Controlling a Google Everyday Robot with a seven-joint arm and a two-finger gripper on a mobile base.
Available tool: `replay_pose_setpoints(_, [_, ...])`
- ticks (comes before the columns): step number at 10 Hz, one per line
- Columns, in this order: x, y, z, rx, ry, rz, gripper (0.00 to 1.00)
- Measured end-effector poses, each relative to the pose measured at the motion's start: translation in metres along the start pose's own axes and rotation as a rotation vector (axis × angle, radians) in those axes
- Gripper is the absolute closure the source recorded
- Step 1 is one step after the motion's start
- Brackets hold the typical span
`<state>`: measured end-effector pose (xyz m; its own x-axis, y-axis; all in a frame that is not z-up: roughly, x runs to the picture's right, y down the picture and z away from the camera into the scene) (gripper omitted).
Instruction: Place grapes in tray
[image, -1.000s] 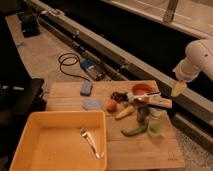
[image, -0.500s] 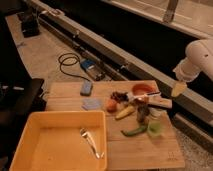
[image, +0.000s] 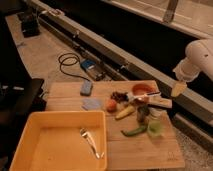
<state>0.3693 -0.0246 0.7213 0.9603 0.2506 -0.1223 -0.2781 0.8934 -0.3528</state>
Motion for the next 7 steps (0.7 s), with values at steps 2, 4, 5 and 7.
replay_pose_setpoints(2, [-0.001, -0.001, -0.001, 0.005, -0.001, -0.003, 0.20])
replay_pose_setpoints(4, [-0.017, -0.007, -0.011, 0.029, -0.007, -0.054, 0.20])
replay_pose_setpoints(5, [-0.037, -0.008, -0.015, 0.037, -0.014, -0.091, 0.20])
replay_pose_setpoints(7, [-0.080, -0.004, -0.020, 0.053, -0.017, -0.175, 0.20])
